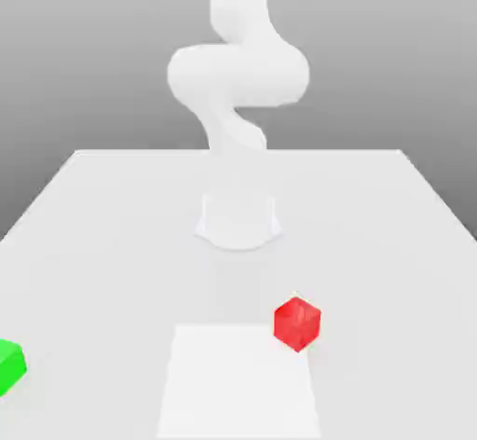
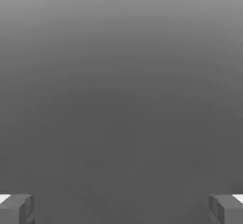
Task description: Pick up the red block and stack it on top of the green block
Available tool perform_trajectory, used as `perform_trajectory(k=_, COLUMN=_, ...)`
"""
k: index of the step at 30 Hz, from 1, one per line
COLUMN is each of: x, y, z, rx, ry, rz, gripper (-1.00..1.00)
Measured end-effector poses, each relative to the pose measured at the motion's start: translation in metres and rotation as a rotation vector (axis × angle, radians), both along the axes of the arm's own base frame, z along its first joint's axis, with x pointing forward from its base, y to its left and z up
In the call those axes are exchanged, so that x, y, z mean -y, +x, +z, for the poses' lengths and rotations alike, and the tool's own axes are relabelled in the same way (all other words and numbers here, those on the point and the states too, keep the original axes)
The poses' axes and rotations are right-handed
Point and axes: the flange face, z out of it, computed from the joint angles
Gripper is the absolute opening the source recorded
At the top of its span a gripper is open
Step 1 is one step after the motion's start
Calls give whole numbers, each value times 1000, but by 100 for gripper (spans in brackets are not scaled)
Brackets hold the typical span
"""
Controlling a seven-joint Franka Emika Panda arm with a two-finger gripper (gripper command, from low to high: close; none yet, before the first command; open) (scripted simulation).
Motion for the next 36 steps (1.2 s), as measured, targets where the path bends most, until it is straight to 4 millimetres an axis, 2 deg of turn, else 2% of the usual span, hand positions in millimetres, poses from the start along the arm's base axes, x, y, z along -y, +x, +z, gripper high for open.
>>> perform_trajectory(k=4, x=-22, y=34, z=-99, rx=-146, ry=-71, rz=126, gripper=0)
perform_trajectory(k=6, x=-33, y=42, z=-149, rx=-217, ry=-103, rz=191, gripper=0)
perform_trajectory(k=9, x=-47, y=42, z=-224, rx=-324, ry=-149, rz=294, gripper=0)
perform_trajectory(k=13, x=-64, y=19, z=-325, rx=-475, ry=-205, rz=447, gripper=0)
perform_trajectory(k=17, x=-75, y=-28, z=-428, rx=-635, ry=-255, rz=619, gripper=0)
perform_trajectory(k=19, x=-79, y=-40, z=-464, rx=-673, ry=-267, rz=666, gripper=0)
perform_trajectory(k=24, x=-78, y=-46, z=-512, rx=-686, ry=-269, rz=675, gripper=0)
perform_trajectory(k=25, x=-77, y=-47, z=-517, rx=-686, ry=-269, rz=675, gripper=-100)
perform_trajectory(k=31, x=-77, y=-47, z=-519, rx=-687, ry=-269, rz=675, gripper=-100)
perform_trajectory(k=36, x=-78, y=-45, z=-487, rx=-687, ry=-269, rz=674, gripper=-100)
